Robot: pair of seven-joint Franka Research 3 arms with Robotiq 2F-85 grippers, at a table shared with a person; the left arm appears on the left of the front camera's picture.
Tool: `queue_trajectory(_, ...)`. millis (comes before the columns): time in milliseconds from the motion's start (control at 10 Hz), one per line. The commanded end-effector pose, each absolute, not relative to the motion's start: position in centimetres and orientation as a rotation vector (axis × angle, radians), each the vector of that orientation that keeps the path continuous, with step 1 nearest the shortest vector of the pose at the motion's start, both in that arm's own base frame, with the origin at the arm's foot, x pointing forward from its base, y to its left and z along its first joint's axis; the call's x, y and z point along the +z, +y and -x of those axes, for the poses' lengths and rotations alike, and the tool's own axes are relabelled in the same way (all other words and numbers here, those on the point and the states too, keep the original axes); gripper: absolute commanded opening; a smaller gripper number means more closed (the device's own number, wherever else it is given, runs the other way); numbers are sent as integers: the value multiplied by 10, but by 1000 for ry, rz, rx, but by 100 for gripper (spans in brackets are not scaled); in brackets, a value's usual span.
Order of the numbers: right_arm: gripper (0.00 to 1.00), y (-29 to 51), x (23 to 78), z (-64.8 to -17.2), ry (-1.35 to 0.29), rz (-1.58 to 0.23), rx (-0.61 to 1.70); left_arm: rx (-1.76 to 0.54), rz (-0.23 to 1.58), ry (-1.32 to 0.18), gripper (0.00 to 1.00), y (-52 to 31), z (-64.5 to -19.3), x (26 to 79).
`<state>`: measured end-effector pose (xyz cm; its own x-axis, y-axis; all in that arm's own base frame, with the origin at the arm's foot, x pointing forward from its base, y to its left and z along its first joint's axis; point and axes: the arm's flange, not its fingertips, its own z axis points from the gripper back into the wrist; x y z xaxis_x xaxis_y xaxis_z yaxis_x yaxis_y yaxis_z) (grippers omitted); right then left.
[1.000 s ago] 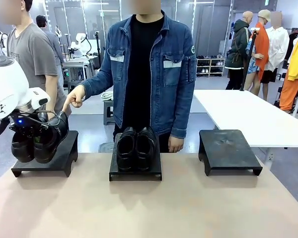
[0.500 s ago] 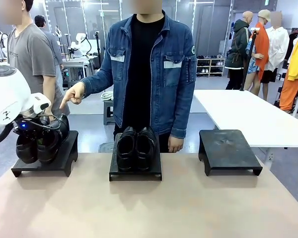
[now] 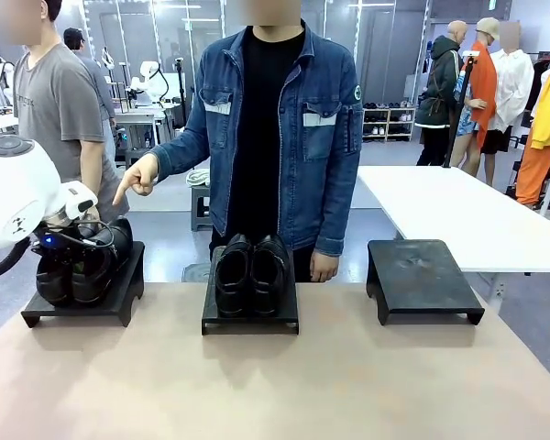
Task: Place the shoes on the stand as instructed by the person.
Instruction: Pick up another pair of Shoes and place it on the Shoes Stand indicated by the person.
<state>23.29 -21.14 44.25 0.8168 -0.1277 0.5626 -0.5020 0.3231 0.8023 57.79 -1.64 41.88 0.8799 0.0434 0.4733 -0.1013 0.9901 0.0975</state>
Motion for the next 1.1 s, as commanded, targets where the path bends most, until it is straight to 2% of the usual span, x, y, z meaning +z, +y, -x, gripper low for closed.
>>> queue_trajectory(0,100,-213,443,-233,-626,-1243,276,53,-91,-530,18,-16,-589,425)
queue_trajectory(300,100,-213,443,-233,-626,-1243,276,54,-93,-525,71,-19,-588,420)
queue_trajectory(500,100,-213,443,-233,-626,-1243,276,56,-94,-518,100,-17,-578,426)
queue_trajectory(700,100,-213,443,-233,-626,-1243,276,57,-96,-512,100,-17,-570,431)
queue_trajectory(800,100,-213,443,-233,-626,-1243,276,61,-87,-507,93,-19,-565,433)
queue_trajectory(900,100,-213,443,-233,-626,-1243,276,84,-91,-509,100,-20,-559,434)
queue_trajectory(1000,100,-213,443,-233,-626,-1243,276,88,-81,-508,100,-20,-552,434)
